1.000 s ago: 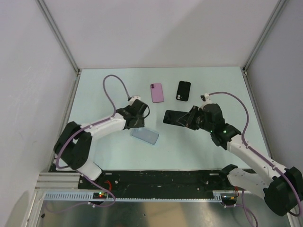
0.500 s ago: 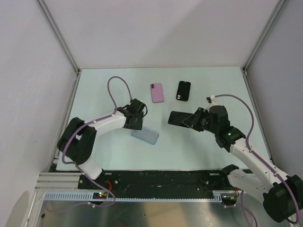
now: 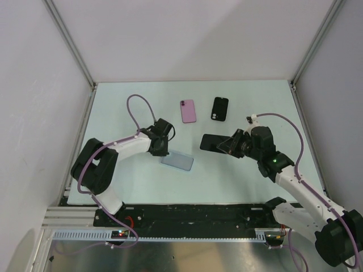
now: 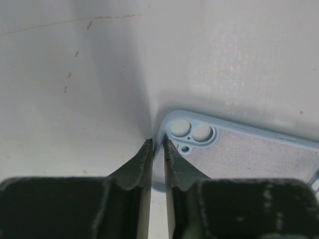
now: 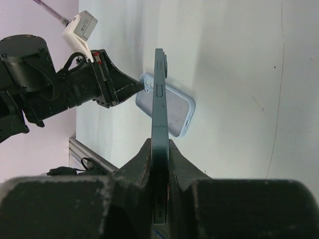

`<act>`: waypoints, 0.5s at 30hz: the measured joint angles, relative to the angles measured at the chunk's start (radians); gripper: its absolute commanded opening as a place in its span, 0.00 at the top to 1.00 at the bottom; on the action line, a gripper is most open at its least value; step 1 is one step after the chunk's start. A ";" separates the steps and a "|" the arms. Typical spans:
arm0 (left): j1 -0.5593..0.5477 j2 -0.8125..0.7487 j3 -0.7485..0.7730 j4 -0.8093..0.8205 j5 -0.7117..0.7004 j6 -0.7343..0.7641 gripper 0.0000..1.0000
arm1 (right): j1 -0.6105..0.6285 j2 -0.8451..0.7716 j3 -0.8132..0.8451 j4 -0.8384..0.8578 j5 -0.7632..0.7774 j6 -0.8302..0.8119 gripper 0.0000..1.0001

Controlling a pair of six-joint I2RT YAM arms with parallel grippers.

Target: Put the phone into the phone case

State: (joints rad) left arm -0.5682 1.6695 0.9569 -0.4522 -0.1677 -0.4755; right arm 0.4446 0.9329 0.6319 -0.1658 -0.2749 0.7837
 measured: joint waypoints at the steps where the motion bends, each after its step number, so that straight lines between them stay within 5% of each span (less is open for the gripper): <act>1: -0.002 -0.002 -0.002 0.001 -0.005 -0.016 0.87 | 0.000 0.001 0.000 0.000 -0.002 0.000 1.00; 15: -0.126 -0.007 -0.007 0.003 0.016 -0.225 1.00 | 0.070 0.117 -0.021 0.097 -0.035 -0.014 1.00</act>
State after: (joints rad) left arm -0.6941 1.6623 0.9501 -0.4488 -0.1520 -0.7006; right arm 0.5148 1.0504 0.6106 -0.0692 -0.3103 0.7696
